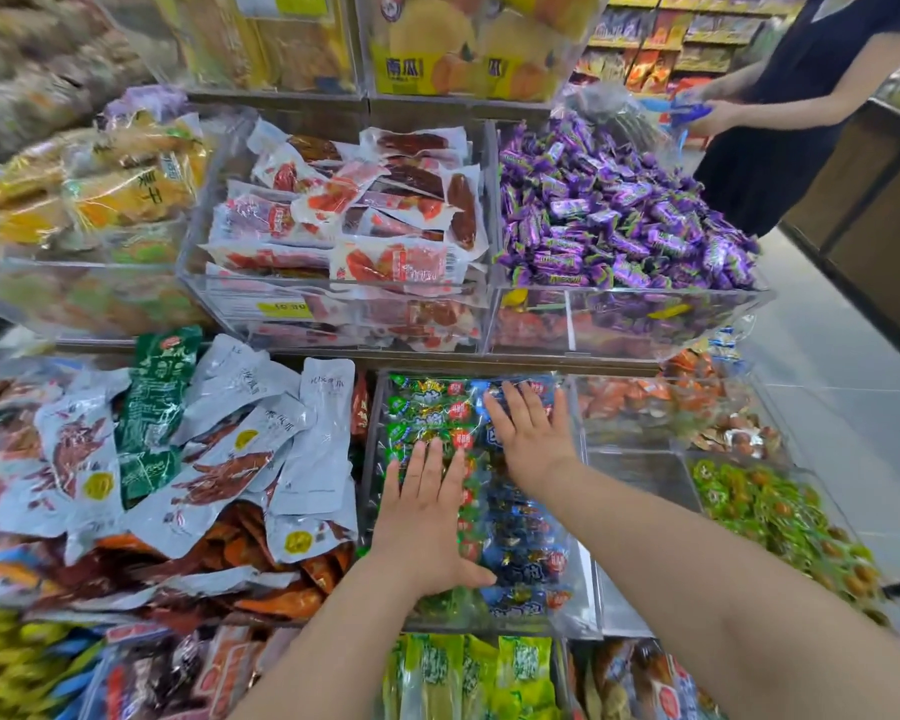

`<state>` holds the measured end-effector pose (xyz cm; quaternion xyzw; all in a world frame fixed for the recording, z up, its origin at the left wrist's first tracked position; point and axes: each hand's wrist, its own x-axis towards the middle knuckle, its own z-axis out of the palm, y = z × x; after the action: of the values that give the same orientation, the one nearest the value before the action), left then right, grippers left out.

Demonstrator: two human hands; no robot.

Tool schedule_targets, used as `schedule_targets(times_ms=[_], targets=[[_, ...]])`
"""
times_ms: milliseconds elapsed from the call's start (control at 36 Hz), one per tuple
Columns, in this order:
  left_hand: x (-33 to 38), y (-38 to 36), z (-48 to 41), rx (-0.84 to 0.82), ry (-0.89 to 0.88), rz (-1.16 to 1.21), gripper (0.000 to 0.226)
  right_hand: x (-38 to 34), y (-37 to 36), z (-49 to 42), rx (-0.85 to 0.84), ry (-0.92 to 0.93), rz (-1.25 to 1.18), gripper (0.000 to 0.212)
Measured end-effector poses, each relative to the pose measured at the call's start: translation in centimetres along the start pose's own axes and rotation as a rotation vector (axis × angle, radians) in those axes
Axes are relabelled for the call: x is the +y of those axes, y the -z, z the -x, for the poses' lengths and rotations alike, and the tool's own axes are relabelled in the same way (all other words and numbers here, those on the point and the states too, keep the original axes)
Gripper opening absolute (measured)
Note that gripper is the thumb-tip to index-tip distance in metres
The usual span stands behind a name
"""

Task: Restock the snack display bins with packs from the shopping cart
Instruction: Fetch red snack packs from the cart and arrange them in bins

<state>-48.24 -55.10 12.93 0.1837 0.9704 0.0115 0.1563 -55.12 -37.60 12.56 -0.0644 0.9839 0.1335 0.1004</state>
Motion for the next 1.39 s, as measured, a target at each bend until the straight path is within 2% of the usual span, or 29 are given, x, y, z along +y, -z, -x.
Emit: schedule_targets(times_ms=[167,306,417,500,583,667,722,778,833,889,972,1028,1139,1222,1306,1389], targets=[[-0.8,-0.2,-0.3,0.024,0.056,0.06,0.136,0.7,0.0,-1.1,-0.06,0.036,0.006,0.088],[-0.7,0.1,-0.6,-0.024,0.073,0.045,0.136,0.6,1.1,-0.5,-0.132,0.044,-0.018,0.096],[-0.5,0.6,-0.1,-0.011,0.082,-0.013,0.135,1.1,2.5,0.5,-0.151,0.104,-0.183,0.1],[-0.1,1.3,0.7,-0.012,0.083,-0.031,0.133,1.7,3.5,1.8,-0.077,0.139,-0.344,0.096],[0.8,2.1,2.1,0.074,0.061,0.031,0.112,2.3,3.6,3.8,0.045,0.15,-0.484,0.081],[2.0,2.9,4.0,0.275,0.005,0.144,0.079,2.8,3.2,6.5,0.163,0.12,-0.727,0.054],[2.8,3.1,5.3,0.45,-0.045,0.272,0.054,3.0,2.6,8.6,0.227,0.069,-0.911,0.035],[3.8,3.2,6.9,0.5,-0.046,0.454,0.03,3.1,1.7,11.2,0.246,-0.033,-1.101,0.021],[5.1,2.8,8.2,0.364,-0.025,0.698,0.012,2.8,0.4,14.1,0.274,-0.162,-1.277,0.016],[6.5,1.6,9.0,0.191,-0.012,0.901,0.001,2.3,-1.7,17.0,0.316,-0.296,-1.421,0.021],[8.2,-1.5,9.9,-0.076,0.012,1.023,0.012,1.1,-5.8,22.0,0.293,-0.507,-1.505,0.02],[9.2,-4.3,10.4,-0.253,0.05,1.009,0.018,0.2,-9.2,25.8,0.241,-0.673,-1.523,0.016],[11.2,-10.5,12.6,-0.553,0.247,1.001,0.012,-2.6,-14.7,34.4,0.053,-0.99,-1.6,0.016],[12.3,-14.6,15.4,-0.728,0.352,0.961,0.011,-4.7,-19.0,42.2,-0.154,-1.223,-1.64,0.025],[13.0,-17.5,18.3,-0.871,0.342,0.819,0.018,-7.4,-22.2,50.4,-0.372,-1.465,-1.757,0.022],[13.8,-19.9,20.5,-0.953,0.298,0.669,0.025,-10.2,-24.3,57.3,-0.514,-1.642,-1.823,0.019]])
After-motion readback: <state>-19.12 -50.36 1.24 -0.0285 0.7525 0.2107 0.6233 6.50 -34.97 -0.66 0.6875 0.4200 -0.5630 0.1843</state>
